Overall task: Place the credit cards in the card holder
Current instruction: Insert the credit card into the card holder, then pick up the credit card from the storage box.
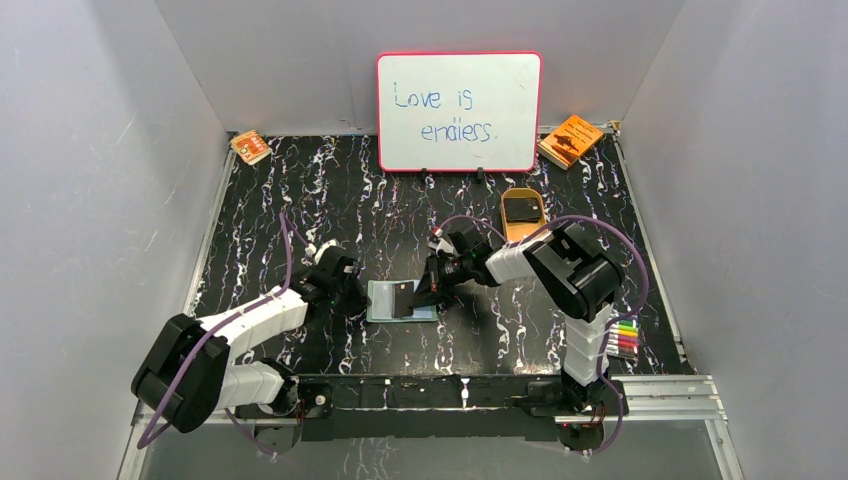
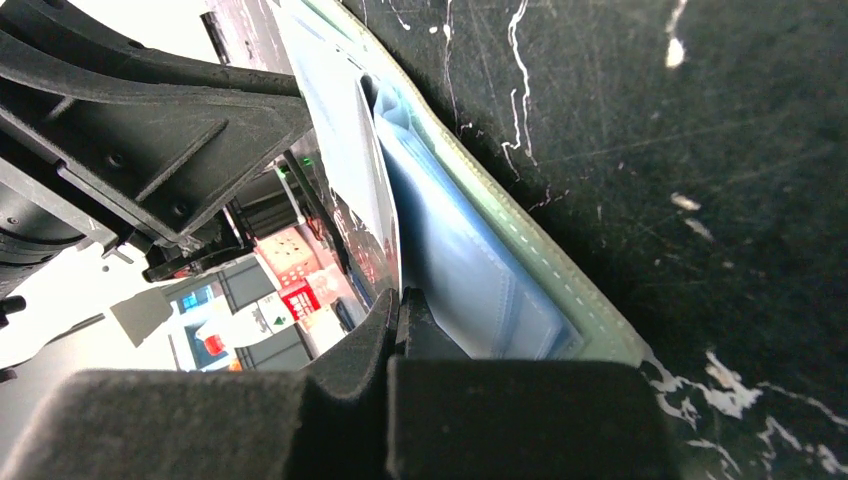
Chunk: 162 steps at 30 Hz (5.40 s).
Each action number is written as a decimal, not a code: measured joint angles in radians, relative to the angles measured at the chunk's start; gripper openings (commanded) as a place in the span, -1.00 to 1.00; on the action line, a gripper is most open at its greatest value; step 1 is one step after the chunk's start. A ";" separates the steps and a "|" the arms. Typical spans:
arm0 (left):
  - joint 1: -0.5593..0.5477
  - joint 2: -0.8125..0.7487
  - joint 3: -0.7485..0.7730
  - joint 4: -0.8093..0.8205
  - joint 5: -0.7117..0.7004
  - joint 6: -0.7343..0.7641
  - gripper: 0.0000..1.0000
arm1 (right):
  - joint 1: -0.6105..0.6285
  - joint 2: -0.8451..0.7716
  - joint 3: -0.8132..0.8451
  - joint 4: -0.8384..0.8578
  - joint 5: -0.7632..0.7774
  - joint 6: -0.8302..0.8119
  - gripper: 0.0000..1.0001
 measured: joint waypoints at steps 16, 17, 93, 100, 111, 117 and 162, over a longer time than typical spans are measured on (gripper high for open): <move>0.001 0.006 -0.004 0.020 0.013 -0.004 -0.63 | 0.007 0.026 0.003 0.055 -0.021 0.041 -1.00; 0.001 0.006 -0.005 0.019 0.012 -0.004 -0.64 | 0.008 0.026 0.003 0.060 -0.023 0.042 -1.00; 0.002 0.006 -0.018 0.035 0.037 -0.008 -1.00 | 0.118 0.039 0.239 -0.280 0.177 -0.045 -0.08; 0.002 0.008 -0.018 0.040 0.040 -0.002 -1.00 | 0.137 0.045 0.293 -0.372 0.216 -0.084 -0.07; 0.008 0.011 -0.018 0.046 0.061 0.004 -1.00 | 0.144 0.061 0.337 -0.430 0.228 -0.066 -0.07; 0.012 0.012 -0.020 0.052 0.069 0.005 -1.00 | 0.159 0.084 0.389 -0.480 0.238 -0.072 -0.05; 0.005 -0.250 0.121 -0.169 -0.036 0.070 0.51 | -0.436 -0.655 -0.120 -0.360 0.840 0.102 0.36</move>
